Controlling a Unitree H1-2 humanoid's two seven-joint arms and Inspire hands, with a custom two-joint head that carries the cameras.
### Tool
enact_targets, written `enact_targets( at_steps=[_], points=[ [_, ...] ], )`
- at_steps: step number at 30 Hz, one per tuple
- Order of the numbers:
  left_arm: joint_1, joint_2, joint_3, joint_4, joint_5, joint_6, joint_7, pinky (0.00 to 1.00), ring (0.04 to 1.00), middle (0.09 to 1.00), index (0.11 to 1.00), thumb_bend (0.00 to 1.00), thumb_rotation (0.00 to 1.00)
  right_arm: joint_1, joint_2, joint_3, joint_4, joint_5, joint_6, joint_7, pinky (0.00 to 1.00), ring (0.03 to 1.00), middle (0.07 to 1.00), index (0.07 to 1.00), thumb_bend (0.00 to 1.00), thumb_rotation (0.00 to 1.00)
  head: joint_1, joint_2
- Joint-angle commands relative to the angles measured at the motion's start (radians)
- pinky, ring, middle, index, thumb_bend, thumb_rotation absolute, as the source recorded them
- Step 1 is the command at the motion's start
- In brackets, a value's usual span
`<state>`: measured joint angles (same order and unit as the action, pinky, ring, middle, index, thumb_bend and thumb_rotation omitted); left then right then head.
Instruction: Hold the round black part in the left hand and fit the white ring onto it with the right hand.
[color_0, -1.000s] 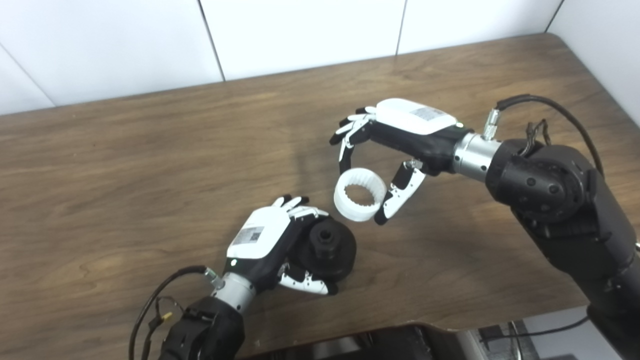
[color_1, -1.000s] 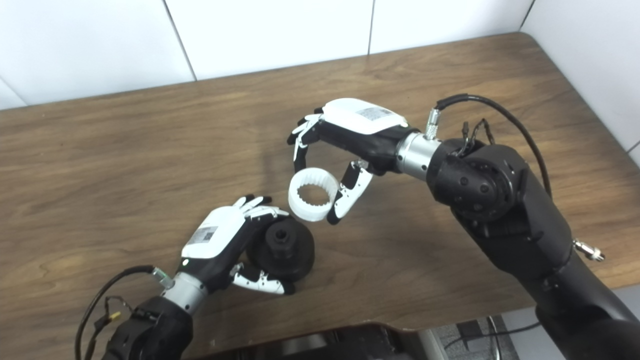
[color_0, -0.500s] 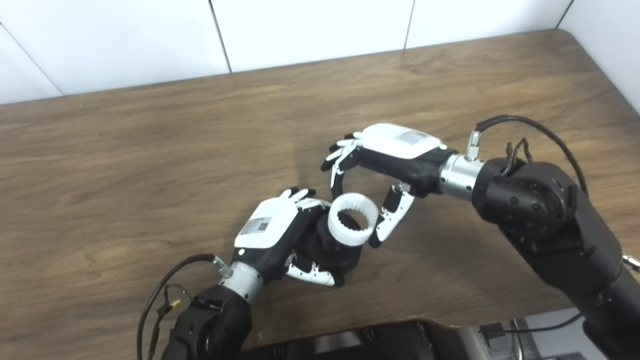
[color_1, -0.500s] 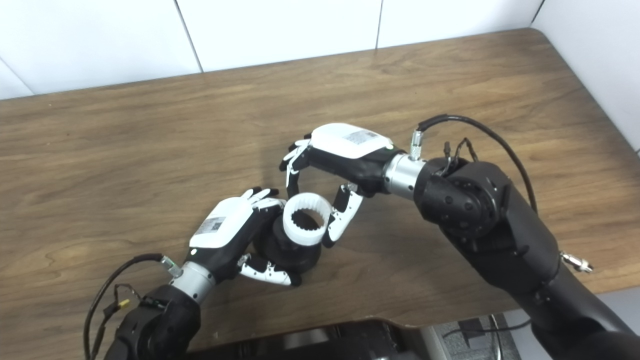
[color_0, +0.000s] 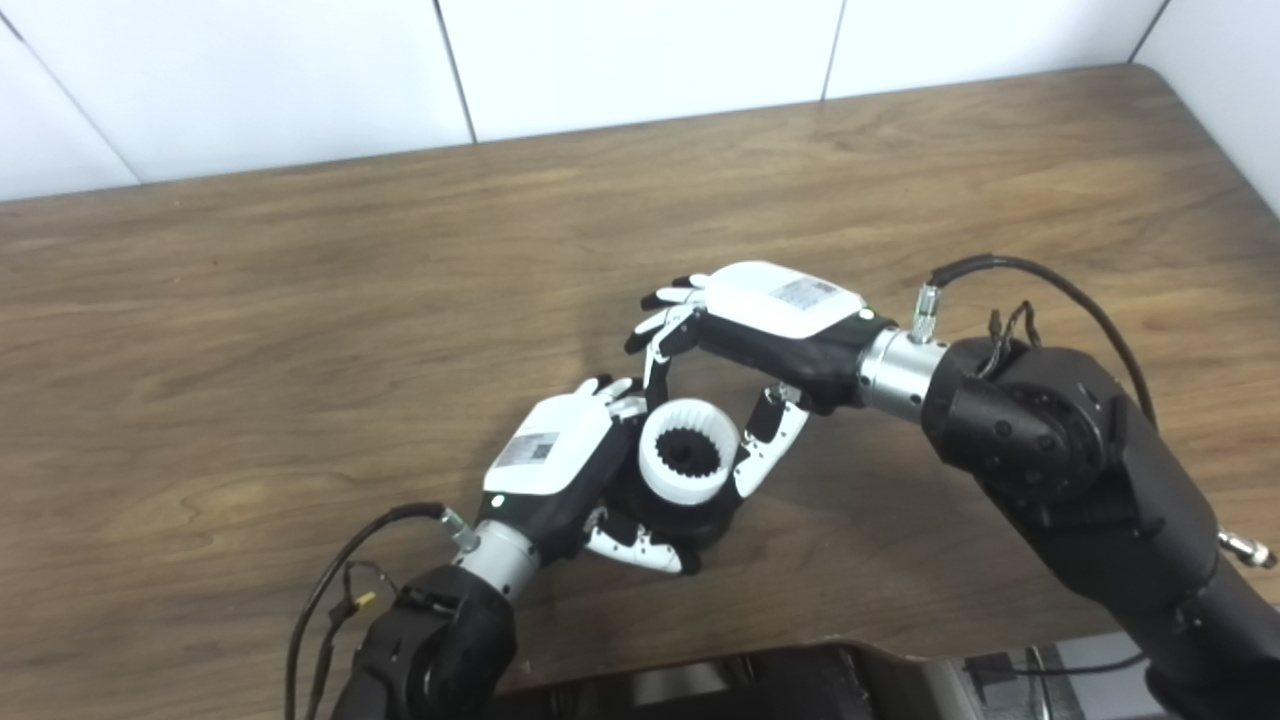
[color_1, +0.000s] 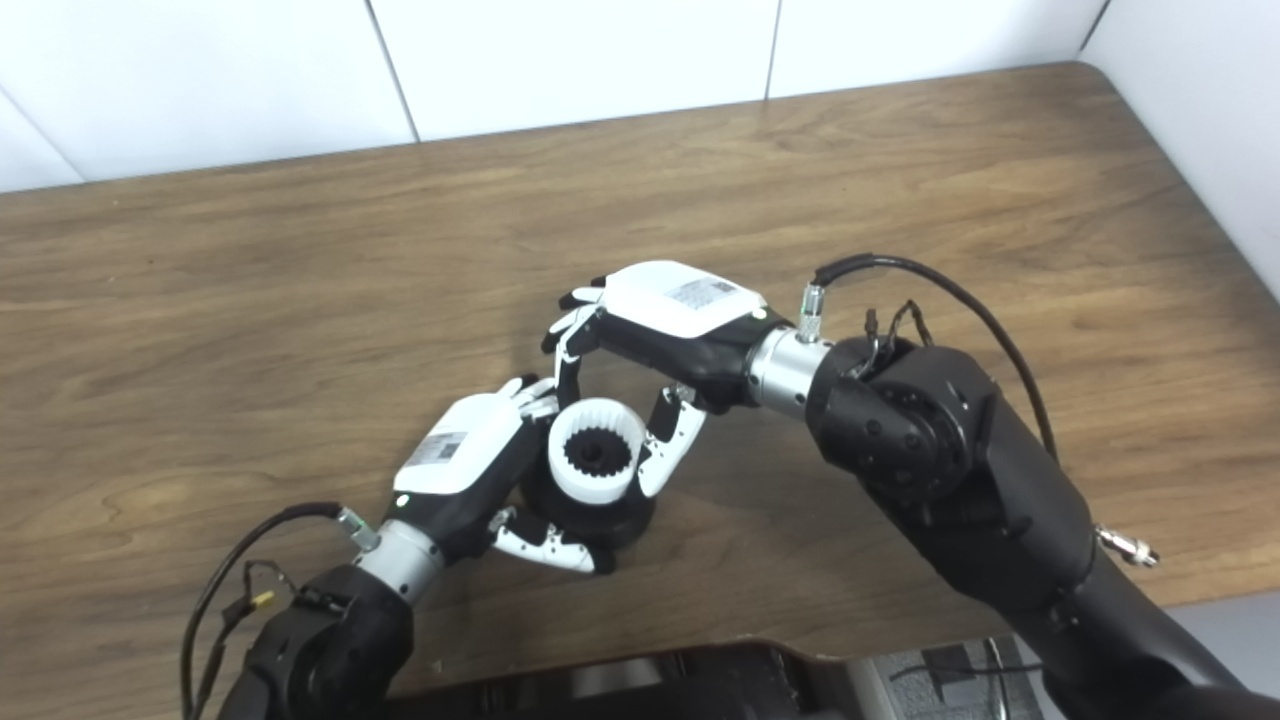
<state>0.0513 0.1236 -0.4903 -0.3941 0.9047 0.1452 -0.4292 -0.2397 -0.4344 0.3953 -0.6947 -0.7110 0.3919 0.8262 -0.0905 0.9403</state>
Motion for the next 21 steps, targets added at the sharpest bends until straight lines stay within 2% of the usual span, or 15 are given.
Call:
enact_targets(
  at_steps=[1,10,21],
  points=[
    [-0.021,-0.014,-0.005,-0.005,0.016,0.002,0.008,1.00,0.950,0.820,0.480,0.52,0.06,-0.015,0.006,-0.006,-0.010,-0.009,-0.031,-0.018,1.00,0.954,0.843,0.482,0.53,0.14,0.007,-0.001],
    [-0.021,-0.028,-0.016,0.000,0.027,0.010,0.006,1.00,0.953,0.823,0.480,0.52,0.05,-0.004,0.020,0.001,-0.002,-0.029,-0.071,-0.027,1.00,0.947,0.838,0.482,0.53,0.14,0.036,-0.006],
    [-0.019,-0.024,-0.016,-0.003,0.030,0.007,0.006,1.00,0.949,0.823,0.479,0.52,0.06,0.003,0.024,-0.007,0.010,-0.039,-0.087,-0.025,1.00,0.946,0.831,0.482,0.53,0.14,0.017,-0.006]
  ],
)
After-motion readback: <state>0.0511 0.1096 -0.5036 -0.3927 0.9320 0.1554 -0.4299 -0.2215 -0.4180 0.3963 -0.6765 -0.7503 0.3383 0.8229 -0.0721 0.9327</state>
